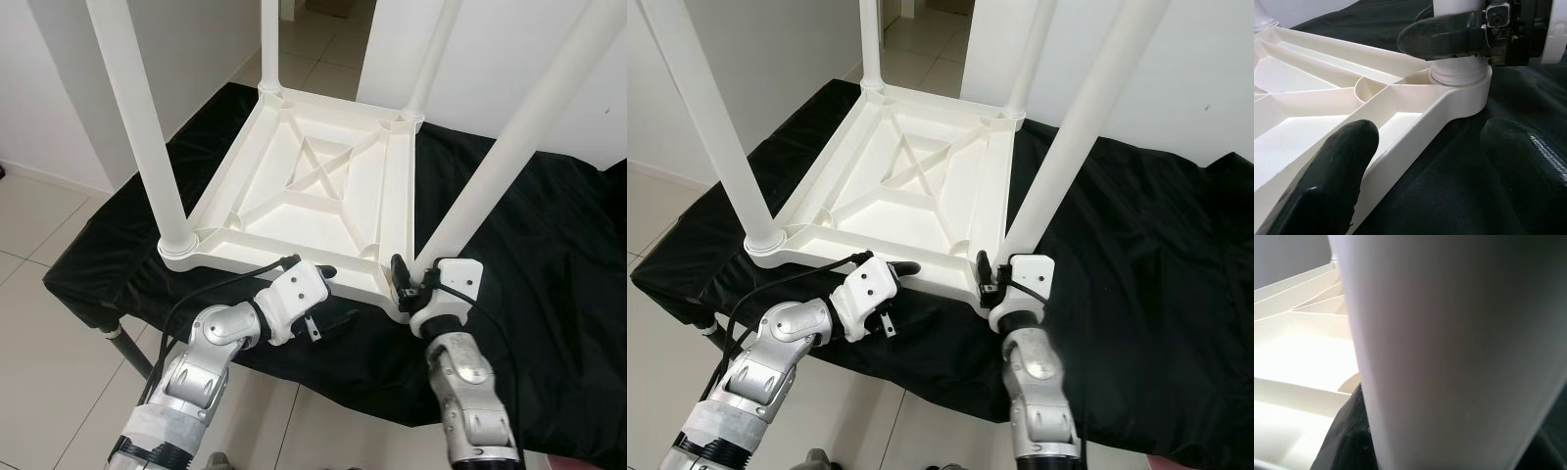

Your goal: Building children table

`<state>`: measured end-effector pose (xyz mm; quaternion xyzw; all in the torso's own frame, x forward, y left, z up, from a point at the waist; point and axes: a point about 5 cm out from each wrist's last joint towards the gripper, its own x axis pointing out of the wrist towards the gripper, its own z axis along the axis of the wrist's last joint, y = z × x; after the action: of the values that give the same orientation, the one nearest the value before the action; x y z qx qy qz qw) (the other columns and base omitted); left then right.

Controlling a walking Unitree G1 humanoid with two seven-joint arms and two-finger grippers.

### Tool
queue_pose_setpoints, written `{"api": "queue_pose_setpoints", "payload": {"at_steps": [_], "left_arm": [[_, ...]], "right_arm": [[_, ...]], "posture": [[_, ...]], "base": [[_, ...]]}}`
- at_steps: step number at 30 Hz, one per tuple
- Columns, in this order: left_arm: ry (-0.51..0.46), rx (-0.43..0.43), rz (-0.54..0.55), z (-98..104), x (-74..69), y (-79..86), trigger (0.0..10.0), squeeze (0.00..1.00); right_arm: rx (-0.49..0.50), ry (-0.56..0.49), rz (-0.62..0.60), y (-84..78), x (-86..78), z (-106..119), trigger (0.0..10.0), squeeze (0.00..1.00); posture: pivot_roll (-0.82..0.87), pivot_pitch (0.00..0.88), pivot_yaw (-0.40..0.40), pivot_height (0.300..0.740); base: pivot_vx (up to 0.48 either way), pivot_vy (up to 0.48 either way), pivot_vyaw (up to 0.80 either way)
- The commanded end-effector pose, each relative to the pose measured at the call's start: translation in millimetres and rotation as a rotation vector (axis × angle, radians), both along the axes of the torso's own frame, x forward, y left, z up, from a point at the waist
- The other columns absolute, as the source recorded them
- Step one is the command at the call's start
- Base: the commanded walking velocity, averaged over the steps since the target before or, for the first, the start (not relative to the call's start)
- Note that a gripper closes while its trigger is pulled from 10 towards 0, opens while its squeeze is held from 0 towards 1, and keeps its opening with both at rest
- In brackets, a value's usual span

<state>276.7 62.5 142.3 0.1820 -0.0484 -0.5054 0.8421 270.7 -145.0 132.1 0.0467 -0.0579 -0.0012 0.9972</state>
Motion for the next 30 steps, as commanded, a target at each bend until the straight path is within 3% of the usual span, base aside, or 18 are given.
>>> {"api": "queue_pose_setpoints", "payload": {"at_steps": [1,6,7,8,9,17,21,22,23,30], "left_arm": [[-0.027,-0.017,0.116,-1.9,5.3,2.5,10.0,0.0],[-0.029,-0.02,0.123,-1.7,6.5,2.6,10.0,0.0],[-0.03,-0.021,0.125,-1.4,6.8,2.7,10.0,0.0],[-0.03,-0.021,0.125,-1.4,6.8,2.7,10.0,0.0],[-0.031,-0.022,0.126,-1.2,7.1,2.7,10.0,0.0],[-0.033,-0.026,0.126,-0.9,6.5,2.2,10.0,0.0],[-0.031,-0.028,0.123,-0.9,5.8,1.8,10.0,0.0],[-0.031,-0.029,0.12,-0.9,5.5,1.6,10.0,0.0],[-0.03,-0.029,0.118,-0.9,5.3,1.4,10.0,0.0],[-0.031,-0.03,0.107,-0.4,6.5,-0.5,10.0,0.0]], "right_arm": [[0.023,0.045,-0.005,3.6,-0.6,-6.4,10.0,0.0],[0.034,0.037,-0.003,7.6,1.8,-2.4,10.0,0.0],[0.029,0.03,0.008,8.3,2.2,-1.1,10.0,0.07],[0.029,0.03,0.008,8.3,2.2,-1.1,10.0,0.07],[0.03,0.02,0.018,8.3,1.9,0.3,10.0,1.0],[0.009,-0.023,0.078,0.0,-1.5,5.0,10.0,1.0],[-0.018,-0.041,0.172,-10.9,-4.0,7.4,10.0,1.0],[-0.033,-0.044,0.217,-15.4,-5.5,7.8,10.0,0.04],[-0.053,-0.05,0.254,-19.0,-6.9,8.0,10.0,0.0],[-0.105,-0.058,0.427,-36.7,-6.0,7.6,10.0,0.0]], "posture": [[0.05,0.068,-0.079,0.74],[0.05,0.058,-0.086,0.74],[0.05,0.058,-0.086,0.74],[0.05,0.058,-0.086,0.74],[0.05,0.056,-0.087,0.74],[0.05,0.055,-0.09,0.74],[0.04,0.056,-0.089,0.74],[0.04,0.057,-0.086,0.74],[0.04,0.057,-0.086,0.74],[0.02,0.063,-0.076,0.74]], "base": [[0.0,0.0,0.0],[0.0,0.0,0.0],[0.0,0.0,0.0],[0.0,0.0,0.0],[0.0,0.0,0.0],[0.0,0.0,0.0],[0.0,0.0,0.0],[0.0,0.0,0.0],[0.0,0.0,0.0],[0.0,0.0,0.0]]}}
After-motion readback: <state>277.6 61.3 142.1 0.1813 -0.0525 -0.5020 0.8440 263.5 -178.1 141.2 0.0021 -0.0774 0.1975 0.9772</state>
